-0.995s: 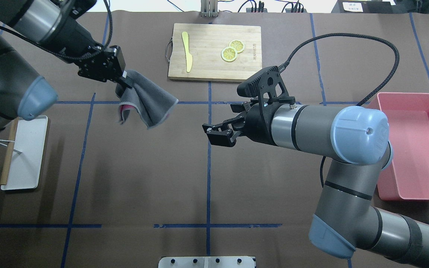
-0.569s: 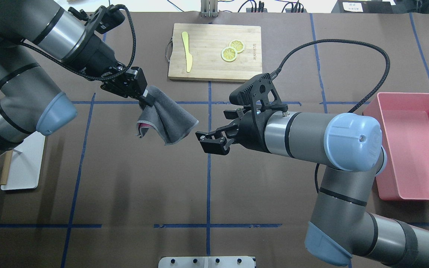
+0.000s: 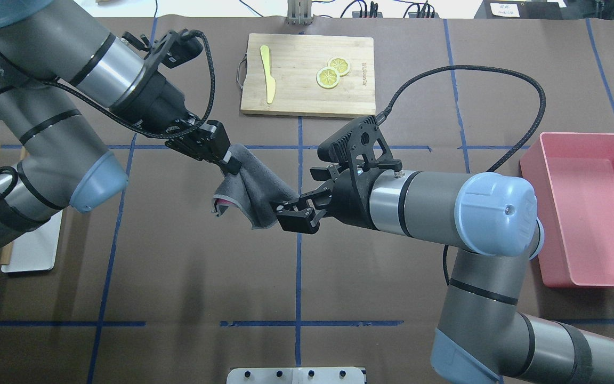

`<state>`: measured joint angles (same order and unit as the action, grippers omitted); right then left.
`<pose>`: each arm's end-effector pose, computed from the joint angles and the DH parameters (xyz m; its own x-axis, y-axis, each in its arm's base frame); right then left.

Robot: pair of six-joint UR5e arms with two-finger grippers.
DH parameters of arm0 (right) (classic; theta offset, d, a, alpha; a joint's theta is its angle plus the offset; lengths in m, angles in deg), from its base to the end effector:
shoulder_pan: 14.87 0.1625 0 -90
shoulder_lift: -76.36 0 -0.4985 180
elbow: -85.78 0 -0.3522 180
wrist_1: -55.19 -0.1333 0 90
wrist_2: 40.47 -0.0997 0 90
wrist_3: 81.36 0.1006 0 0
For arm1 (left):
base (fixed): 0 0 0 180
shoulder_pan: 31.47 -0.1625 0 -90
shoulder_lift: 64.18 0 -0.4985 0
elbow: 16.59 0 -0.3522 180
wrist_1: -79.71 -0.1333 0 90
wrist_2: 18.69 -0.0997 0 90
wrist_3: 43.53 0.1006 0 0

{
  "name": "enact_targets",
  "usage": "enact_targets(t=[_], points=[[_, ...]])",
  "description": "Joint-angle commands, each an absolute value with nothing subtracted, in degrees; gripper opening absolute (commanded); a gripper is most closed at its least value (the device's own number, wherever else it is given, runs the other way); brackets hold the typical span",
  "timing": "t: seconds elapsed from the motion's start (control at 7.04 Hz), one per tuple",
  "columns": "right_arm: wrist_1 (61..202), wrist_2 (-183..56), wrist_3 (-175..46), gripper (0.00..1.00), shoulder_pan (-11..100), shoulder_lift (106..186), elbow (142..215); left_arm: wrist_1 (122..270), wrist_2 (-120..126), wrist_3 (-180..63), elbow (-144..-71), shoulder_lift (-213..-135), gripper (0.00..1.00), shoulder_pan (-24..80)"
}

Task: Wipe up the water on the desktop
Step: 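Grasp the towel's hanging end with the right gripper while the left gripper releases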

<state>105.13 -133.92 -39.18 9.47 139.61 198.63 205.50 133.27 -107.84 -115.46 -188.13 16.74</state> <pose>-0.4520 -0.3441 0.2403 0.2679 -0.6907 0.6717 -0.2354 0.6291 0.7408 0.3685 -0.4791 0.2482 0.0206 0.2828 -0.9590 -0.2608 0.9275 0.2679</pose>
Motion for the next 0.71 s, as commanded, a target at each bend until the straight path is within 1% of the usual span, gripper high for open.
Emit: enact_targets(t=[0.0, 0.28, 0.57], points=[[105.46, -133.81, -39.09, 0.92, 8.6, 139.38, 198.46, 205.65, 133.18, -107.87, -115.47, -189.15, 0.0, 15.81], [105.64, -132.41, -39.09, 0.89, 7.28, 139.47, 198.29, 205.65, 133.18, -107.87, -115.47, -189.42, 0.0, 15.81], [105.64, -132.4, -39.18, 0.73, 7.1, 140.08, 198.28, 205.65, 133.18, -107.87, -115.38, -189.42, 0.0, 15.81]])
